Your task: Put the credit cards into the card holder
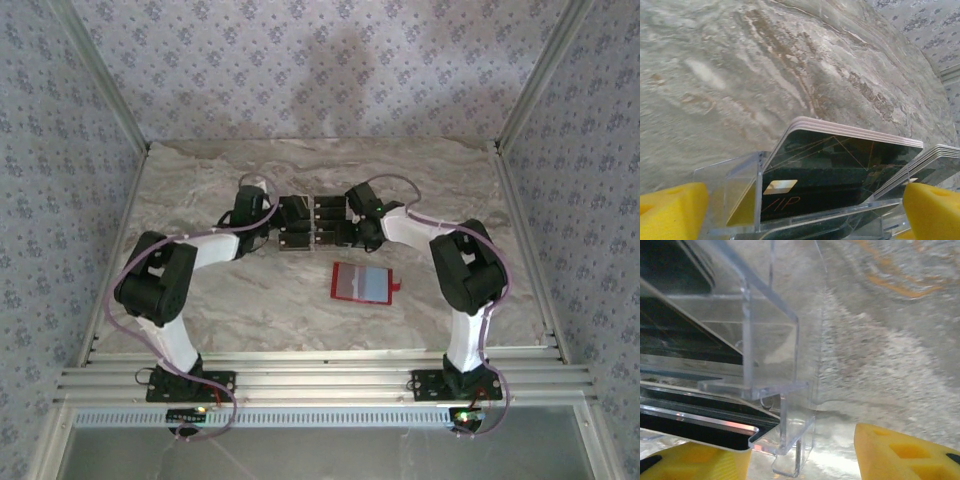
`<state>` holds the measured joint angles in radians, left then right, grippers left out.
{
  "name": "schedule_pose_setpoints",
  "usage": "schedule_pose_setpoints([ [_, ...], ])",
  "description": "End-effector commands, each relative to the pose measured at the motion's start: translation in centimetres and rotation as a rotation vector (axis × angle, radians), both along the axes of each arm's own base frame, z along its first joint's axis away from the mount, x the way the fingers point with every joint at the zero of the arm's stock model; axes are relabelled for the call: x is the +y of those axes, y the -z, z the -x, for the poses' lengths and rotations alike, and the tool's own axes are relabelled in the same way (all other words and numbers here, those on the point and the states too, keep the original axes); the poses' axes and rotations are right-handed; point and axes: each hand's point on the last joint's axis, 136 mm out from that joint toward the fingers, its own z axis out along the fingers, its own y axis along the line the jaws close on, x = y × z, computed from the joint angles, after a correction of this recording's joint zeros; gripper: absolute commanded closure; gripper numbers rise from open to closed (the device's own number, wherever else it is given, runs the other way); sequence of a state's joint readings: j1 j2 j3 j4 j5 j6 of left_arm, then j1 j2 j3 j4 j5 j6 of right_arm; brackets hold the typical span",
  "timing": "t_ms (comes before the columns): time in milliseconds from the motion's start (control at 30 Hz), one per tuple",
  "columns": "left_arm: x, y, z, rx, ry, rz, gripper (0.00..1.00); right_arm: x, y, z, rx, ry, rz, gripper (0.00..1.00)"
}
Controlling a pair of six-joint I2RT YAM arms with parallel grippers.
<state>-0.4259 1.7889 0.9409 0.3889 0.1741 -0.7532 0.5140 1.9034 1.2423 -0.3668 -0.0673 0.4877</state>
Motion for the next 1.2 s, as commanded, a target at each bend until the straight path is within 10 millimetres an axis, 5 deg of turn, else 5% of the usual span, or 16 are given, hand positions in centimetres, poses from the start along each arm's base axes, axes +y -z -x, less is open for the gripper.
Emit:
schedule_pose_setpoints([
  [0,-2.5,-1.3,-1.0,-0.032,0.040,0.015,0.00,-1.7,-0.5,0.3,0.002,0.009,0.003,0.41],
  [367,-9.0,-1.2,-1.9,-0.038,0.127,0.033,0.00,-7.2,-0.7,0.4,0.007,0.104,-0.011,0.41],
  [667,-12.2,-1.1,-1.2,-0.037,0.169,0.046,0.00,-9.2,-1.2,-0.1,0.002,0.137,-0.017,0.41],
  [1167,-9.3,-2.4,-1.2,-0.051,0.097,0.018,0.00,-9.6,-5.0,2.6,-0.051,0.139,-0.083,0.39],
])
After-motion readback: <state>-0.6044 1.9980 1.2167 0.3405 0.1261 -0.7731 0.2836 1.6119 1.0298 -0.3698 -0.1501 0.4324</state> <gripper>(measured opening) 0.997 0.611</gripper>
